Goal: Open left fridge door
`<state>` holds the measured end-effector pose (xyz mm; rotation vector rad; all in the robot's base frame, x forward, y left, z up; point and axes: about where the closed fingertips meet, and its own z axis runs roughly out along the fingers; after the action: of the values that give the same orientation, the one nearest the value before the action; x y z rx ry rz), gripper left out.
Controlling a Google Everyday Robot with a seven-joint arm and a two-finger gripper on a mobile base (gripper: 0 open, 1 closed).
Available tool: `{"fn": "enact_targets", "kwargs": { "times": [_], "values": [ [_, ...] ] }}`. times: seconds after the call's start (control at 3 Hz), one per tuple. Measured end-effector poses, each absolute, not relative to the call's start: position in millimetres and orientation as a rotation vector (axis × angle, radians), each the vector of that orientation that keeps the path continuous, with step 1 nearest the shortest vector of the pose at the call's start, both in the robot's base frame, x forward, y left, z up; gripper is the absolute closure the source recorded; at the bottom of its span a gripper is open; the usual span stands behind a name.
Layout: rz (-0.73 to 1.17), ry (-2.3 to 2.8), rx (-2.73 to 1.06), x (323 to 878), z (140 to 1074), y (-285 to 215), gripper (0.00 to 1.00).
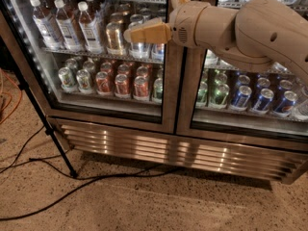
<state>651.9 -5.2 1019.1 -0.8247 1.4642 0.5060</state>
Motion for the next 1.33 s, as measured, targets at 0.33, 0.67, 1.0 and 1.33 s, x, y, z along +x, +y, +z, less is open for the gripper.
{"fn": "enact_targets", "kwargs": {
  "times": [0.33, 0.67, 1.0, 1.33],
  "values": [
    [0.436, 1.510, -0.784, 656.2, 1009.6, -25.6, 0.00],
    [0.363, 1.576, -0.751, 655.5, 994.3, -50.5, 0.00],
    [0.307, 1.618, -0.738, 654.4, 983.9, -66.3, 0.00],
    [0.307, 1.618, -0.738, 654.4, 983.9, -66.2, 0.00]
  ]
}}
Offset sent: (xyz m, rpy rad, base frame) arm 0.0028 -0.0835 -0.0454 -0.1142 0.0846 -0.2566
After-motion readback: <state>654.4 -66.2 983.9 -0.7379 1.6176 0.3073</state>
